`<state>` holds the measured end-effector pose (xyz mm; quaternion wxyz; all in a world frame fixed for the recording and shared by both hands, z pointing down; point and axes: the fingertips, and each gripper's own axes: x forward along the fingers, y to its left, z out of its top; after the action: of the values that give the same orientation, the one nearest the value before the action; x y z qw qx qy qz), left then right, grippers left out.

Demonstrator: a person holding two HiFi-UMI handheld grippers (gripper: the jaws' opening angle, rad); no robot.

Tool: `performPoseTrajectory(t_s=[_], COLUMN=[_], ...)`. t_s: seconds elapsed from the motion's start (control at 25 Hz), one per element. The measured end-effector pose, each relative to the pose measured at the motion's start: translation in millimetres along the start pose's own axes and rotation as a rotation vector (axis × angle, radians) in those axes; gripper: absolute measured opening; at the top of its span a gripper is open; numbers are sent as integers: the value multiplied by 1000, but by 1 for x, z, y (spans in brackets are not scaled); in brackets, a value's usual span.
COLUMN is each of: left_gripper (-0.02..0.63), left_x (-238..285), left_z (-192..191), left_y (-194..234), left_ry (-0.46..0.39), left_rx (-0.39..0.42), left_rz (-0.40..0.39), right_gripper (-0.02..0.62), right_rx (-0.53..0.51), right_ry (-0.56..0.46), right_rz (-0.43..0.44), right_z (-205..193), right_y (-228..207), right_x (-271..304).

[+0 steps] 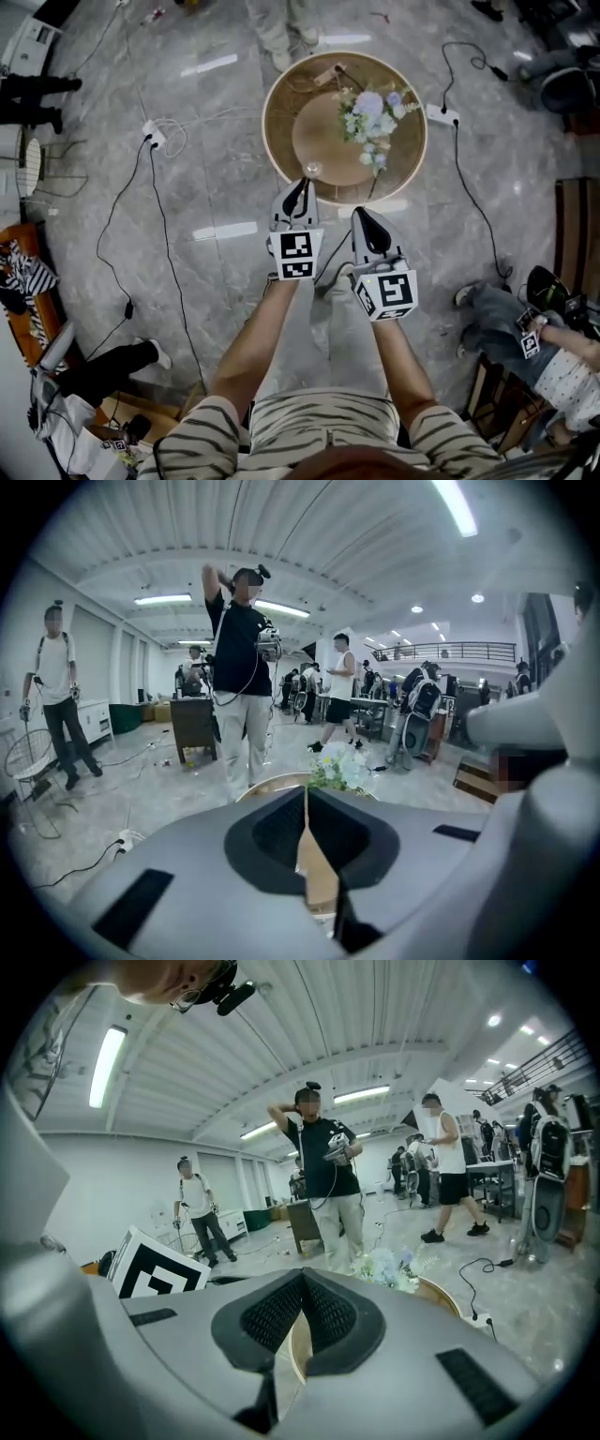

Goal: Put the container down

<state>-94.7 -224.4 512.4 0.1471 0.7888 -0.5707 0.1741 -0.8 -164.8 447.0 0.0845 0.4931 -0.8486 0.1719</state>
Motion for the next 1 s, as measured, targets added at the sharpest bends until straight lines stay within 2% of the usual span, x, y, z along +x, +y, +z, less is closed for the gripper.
performPoseTrajectory(t_s=[0.08, 0.52, 0.8, 1.0], left_gripper=[-2, -2, -2, -2], left_x=[-16, -108, -146, -168], left_z=[16, 90, 140, 175], left_y=[-1, -26, -30, -40], left_ry=[-9, -53, -104, -152], left_rx=[-8, -40, -20, 25], left_rz=[13, 1, -3, -22], right_gripper=[8, 7, 6, 6], right_rx=[-6, -20, -42, -35], right_ry=[-8, -52, -100, -125], right_rz=[8, 53, 78, 71], right_z=[16, 94, 138, 156], right_y=[6, 38, 58, 62], right_x=[-6, -52, -68, -82])
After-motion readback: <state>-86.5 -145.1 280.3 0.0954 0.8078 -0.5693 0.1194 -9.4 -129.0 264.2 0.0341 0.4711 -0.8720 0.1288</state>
